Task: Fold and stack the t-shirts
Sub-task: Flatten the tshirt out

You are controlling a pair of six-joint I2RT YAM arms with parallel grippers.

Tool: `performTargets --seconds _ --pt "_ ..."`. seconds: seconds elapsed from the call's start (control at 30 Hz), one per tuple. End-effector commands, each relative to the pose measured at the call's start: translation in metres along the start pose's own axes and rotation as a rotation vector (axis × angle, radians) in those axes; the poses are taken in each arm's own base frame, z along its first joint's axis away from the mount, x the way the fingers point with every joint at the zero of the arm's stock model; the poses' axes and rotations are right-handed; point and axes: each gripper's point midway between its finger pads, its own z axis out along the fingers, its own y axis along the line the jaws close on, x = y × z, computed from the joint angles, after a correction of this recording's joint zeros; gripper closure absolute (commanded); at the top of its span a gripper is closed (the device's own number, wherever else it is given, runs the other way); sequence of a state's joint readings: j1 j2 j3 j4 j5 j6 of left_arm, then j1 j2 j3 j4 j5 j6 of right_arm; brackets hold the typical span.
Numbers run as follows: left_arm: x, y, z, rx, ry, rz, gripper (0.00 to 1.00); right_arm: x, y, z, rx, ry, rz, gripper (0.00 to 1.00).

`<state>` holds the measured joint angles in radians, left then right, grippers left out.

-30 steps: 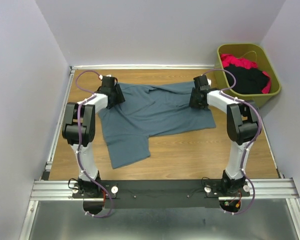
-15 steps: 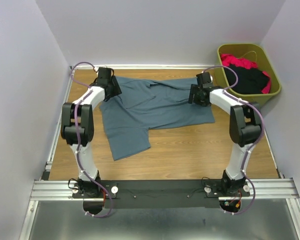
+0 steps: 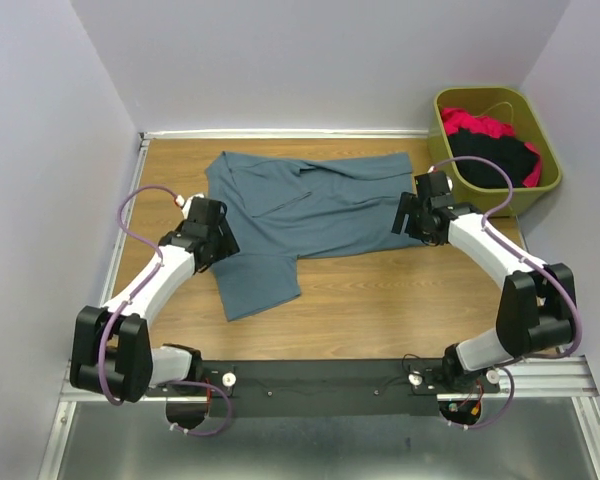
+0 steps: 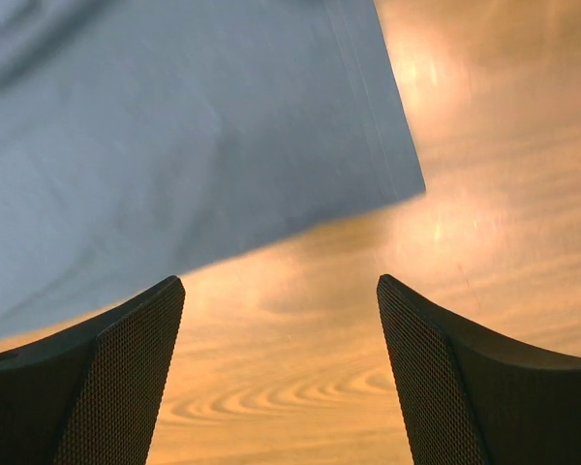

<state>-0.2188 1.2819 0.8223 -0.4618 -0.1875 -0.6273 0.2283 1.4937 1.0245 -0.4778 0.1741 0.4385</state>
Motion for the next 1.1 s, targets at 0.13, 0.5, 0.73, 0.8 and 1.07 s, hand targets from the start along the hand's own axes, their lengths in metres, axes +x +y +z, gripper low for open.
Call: performTargets --seconds 0.13,0.5,0.73,0.8,1.07 --pt "0.066 0.023 -0.008 -0.092 0.148 -0.035 0.27 0.02 -0.013 -0.011 0.024 0.034 0.028 0.13" --pt "0.082 0.039 0.005 -0.186 0.212 -0.004 0.34 0.03 -0.015 -0.015 0.002 0.041 0.017 0.14" --pt "0.092 0.045 0.016 -0.229 0.257 0.016 0.4 0.027 -0.013 -0.019 -0.015 0.023 0.021 0.14" --pt "0.096 0.047 0.019 -0.244 0.269 0.026 0.41 0.027 -0.011 -0.02 -0.022 0.019 0.027 0.14" --pt "0.112 0.046 0.027 -0.271 0.321 0.068 0.84 0.026 -0.016 -0.016 -0.002 -0.002 0.038 0.14"
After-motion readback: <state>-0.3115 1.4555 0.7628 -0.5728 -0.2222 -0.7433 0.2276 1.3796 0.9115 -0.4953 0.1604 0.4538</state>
